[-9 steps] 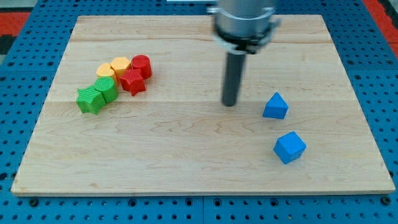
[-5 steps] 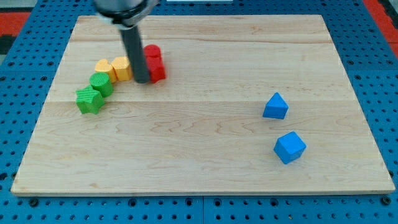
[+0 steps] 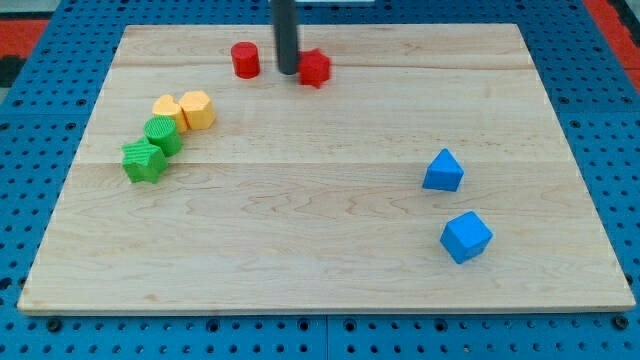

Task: Move red blocks away from the yellow hexagon

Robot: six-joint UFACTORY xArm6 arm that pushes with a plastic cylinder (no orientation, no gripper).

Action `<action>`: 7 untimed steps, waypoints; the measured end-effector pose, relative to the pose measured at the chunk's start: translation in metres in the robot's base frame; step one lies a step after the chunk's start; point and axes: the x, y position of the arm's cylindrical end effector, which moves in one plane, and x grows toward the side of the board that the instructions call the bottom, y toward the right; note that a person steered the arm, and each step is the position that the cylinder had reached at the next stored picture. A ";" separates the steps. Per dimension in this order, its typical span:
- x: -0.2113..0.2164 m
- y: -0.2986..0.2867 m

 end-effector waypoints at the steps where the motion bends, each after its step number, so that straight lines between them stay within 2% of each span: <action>1: 0.011 0.047; 2: -0.042 0.040; 3: -0.032 0.095; 4: 0.010 0.120; 6: -0.009 0.099; 7: 0.006 0.084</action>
